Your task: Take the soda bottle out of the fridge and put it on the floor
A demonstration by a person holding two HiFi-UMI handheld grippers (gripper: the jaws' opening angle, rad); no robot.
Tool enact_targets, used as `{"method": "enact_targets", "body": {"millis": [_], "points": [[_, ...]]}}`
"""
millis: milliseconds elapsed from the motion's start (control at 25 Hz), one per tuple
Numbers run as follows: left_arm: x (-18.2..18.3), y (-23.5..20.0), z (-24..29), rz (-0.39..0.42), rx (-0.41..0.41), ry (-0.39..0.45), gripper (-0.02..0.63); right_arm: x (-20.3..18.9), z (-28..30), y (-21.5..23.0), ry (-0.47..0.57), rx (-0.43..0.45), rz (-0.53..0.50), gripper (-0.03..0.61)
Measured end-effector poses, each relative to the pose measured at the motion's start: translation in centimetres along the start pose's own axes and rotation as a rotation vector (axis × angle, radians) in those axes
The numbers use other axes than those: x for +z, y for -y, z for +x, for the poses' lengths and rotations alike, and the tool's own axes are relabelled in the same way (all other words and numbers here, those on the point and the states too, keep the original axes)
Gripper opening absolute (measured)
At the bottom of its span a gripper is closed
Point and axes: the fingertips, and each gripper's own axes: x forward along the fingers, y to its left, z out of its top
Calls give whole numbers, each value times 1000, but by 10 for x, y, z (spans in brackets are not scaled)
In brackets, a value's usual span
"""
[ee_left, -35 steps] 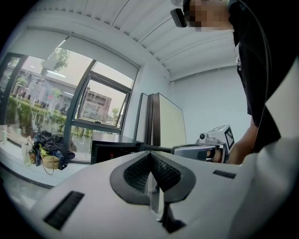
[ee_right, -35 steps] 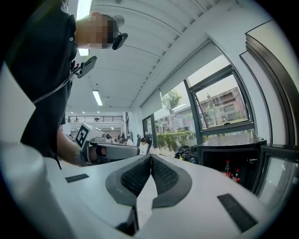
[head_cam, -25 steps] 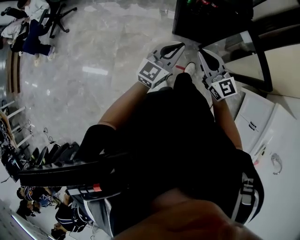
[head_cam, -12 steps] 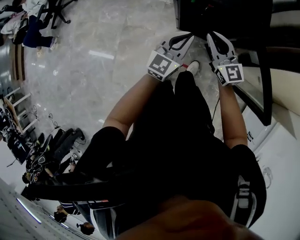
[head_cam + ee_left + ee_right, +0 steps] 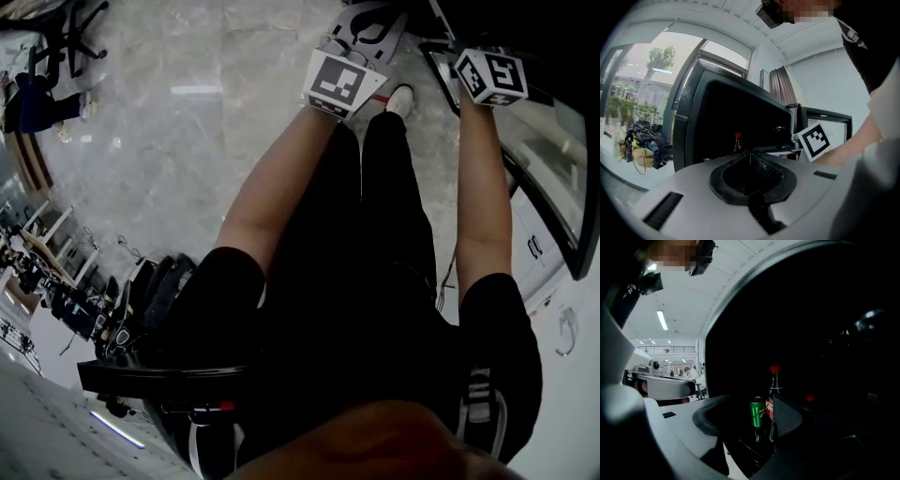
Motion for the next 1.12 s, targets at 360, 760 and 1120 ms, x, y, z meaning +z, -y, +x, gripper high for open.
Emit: {"method": "enact_targets", "body": {"millis": [360,760,1120], "points": [[-21,-28,32,-9,50,52,2,-13,35,45,84,-173,-5,309],[-21,-41,42,-52,80,72,2,-29,75,54,45,-144,-29,336],[-21,-44,45,-79,122,84,2,-25,91,67,42,-174,-71,332]]}}
